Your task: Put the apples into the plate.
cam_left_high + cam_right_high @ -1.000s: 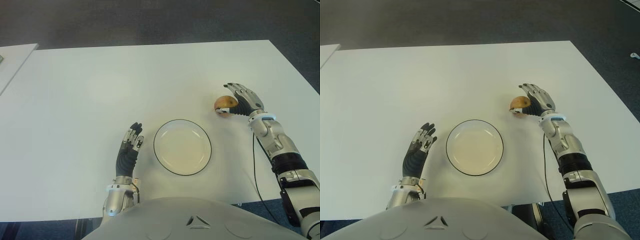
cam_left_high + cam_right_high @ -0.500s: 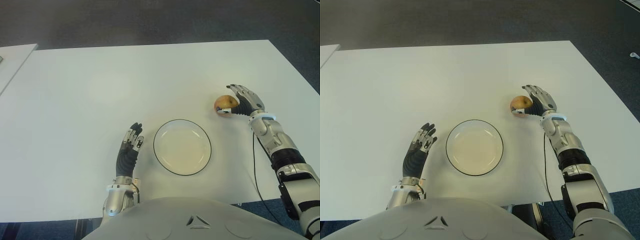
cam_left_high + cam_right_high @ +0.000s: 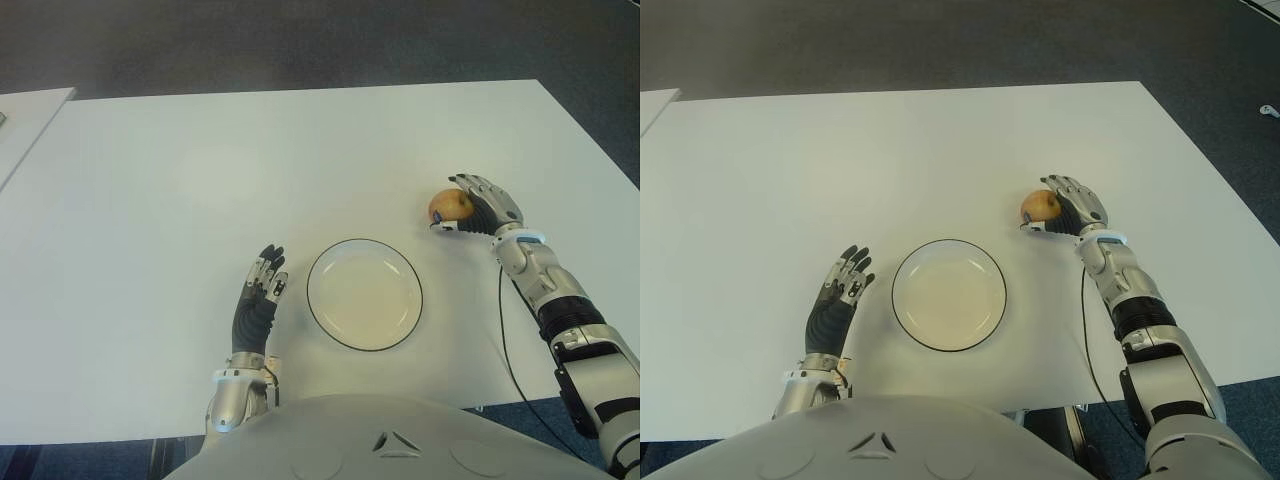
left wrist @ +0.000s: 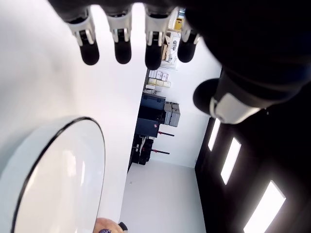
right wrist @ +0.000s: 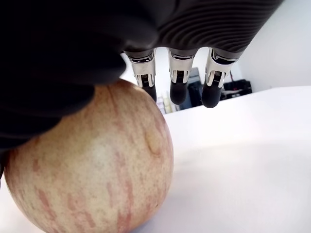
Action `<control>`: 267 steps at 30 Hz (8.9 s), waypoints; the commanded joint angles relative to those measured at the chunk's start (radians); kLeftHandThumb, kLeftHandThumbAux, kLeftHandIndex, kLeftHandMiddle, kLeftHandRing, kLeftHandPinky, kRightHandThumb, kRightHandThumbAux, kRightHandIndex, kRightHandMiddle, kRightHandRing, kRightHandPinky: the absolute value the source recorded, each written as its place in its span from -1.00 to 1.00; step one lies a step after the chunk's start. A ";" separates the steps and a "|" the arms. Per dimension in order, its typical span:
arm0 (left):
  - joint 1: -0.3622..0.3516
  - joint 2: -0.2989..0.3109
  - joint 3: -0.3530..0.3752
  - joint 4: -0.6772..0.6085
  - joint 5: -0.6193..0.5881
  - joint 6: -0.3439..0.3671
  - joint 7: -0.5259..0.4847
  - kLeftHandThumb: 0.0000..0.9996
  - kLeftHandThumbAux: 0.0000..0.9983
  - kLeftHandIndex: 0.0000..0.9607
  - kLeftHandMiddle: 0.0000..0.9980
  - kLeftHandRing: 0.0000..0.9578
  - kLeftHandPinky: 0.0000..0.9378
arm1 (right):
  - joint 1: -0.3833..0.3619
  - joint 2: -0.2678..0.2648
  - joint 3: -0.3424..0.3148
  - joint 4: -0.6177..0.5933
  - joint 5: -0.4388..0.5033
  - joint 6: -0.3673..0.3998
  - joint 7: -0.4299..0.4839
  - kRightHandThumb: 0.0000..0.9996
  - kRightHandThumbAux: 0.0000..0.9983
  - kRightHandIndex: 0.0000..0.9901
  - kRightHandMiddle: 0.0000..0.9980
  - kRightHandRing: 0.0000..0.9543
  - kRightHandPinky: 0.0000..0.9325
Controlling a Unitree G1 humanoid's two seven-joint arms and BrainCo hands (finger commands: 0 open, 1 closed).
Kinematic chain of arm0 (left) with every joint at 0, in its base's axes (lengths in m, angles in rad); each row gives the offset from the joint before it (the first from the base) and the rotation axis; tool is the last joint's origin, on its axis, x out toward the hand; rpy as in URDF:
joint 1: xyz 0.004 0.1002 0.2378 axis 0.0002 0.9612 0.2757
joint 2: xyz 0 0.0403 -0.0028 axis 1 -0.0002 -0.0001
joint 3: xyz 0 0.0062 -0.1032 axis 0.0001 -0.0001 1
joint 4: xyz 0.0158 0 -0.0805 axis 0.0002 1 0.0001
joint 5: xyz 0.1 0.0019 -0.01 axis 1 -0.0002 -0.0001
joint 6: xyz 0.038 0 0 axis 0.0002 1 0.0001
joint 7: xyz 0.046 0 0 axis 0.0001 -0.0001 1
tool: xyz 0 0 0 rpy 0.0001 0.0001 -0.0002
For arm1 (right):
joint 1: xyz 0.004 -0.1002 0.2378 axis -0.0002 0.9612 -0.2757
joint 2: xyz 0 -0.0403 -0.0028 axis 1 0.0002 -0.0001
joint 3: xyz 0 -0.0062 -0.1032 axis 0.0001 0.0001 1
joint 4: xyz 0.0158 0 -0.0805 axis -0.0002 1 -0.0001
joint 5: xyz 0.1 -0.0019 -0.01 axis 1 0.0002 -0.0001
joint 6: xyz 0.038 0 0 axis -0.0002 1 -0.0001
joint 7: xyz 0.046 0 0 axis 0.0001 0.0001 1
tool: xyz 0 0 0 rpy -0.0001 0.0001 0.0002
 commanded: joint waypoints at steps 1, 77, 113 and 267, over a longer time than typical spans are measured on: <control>0.006 -0.024 -0.016 -0.005 0.000 0.001 -0.005 -0.51 0.07 -0.77 -0.77 -0.80 -0.75 | 0.003 0.010 0.026 0.027 -0.004 0.012 -0.015 -0.37 -0.10 -0.90 -0.83 -0.87 -0.81; 0.015 -0.030 -0.046 -0.029 -0.003 0.015 0.001 -0.47 0.04 -0.76 -0.75 -0.80 -0.74 | -0.141 -0.022 0.185 0.272 -0.020 -0.222 -0.394 0.40 0.43 -0.11 0.67 0.70 0.70; 0.014 -0.017 -0.043 -0.020 0.010 0.009 -0.007 -0.53 0.01 -0.78 -0.77 -0.82 -0.78 | 0.276 -0.044 -0.093 -0.790 0.197 -0.158 0.076 0.42 0.43 -0.11 0.74 0.79 0.79; 0.048 -0.006 -0.047 -0.034 0.000 0.007 -0.004 -0.52 0.02 -0.80 -0.80 -0.84 -0.79 | -0.033 -0.040 0.048 -0.125 0.022 -0.063 0.270 -0.63 -0.20 -1.00 -1.00 -1.00 -0.95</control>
